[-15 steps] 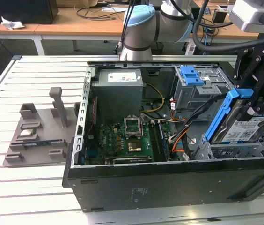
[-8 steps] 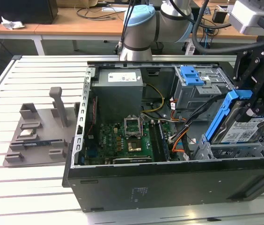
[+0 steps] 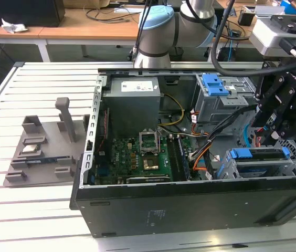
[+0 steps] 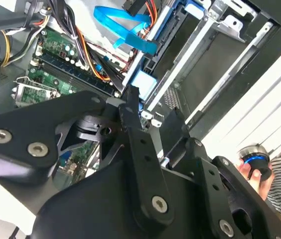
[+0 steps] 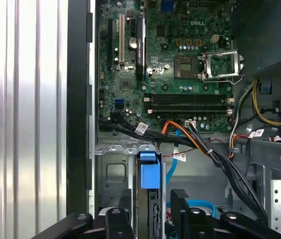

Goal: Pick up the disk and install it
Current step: 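Insert the disk into the insertion slot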

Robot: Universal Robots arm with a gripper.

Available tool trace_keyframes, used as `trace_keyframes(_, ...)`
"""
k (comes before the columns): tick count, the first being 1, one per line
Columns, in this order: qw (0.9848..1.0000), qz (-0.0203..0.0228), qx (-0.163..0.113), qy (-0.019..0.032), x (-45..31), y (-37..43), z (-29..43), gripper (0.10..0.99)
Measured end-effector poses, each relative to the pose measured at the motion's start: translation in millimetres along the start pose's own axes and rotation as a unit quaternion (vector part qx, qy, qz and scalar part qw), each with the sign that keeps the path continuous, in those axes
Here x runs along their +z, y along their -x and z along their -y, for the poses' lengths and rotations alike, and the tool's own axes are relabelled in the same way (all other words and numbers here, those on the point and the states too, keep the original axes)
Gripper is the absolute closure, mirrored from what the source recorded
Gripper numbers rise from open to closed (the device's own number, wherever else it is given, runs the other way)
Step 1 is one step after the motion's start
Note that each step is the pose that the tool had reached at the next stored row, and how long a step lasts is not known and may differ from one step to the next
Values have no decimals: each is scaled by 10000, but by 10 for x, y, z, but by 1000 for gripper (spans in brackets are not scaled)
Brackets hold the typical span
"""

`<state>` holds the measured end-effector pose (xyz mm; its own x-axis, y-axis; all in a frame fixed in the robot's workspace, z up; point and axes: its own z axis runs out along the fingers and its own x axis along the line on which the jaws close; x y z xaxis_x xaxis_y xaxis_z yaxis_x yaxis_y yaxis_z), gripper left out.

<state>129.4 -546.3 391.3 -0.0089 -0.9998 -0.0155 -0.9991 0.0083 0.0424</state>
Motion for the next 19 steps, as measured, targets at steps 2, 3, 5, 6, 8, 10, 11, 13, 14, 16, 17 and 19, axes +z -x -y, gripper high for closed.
trace_keyframes(2, 10000, 0, 0, 0, 4, 0, 0, 722)
trace_keyframes(3, 10000, 0, 0, 0, 6, 0, 0, 784)
trace_keyframes(5, 10000, 0, 0, 0, 14, 0, 1, 906)
trace_keyframes(6, 10000, 0, 0, 0, 18, 0, 1, 965)
trace_keyframes(8, 10000, 0, 0, 0, 24, 0, 1, 980)
trace_keyframes(10, 10000, 0, 0, 0, 29, 0, 1, 980)
trace_keyframes(11, 10000, 0, 0, 0, 31, -1, 1, 980)
trace_keyframes(13, 10000, 0, 0, 0, 36, 0, 2, 980)
trace_keyframes(14, 10000, 0, 0, 0, 38, -1, 2, 980)
trace_keyframes(16, 10000, 0, 0, 0, 43, -1, 2, 980)
trace_keyframes(17, 10000, 0, 0, 0, 45, -1, 2, 980)
trace_keyframes(19, 10000, 0, 0, 0, 51, -1, 2, 980)
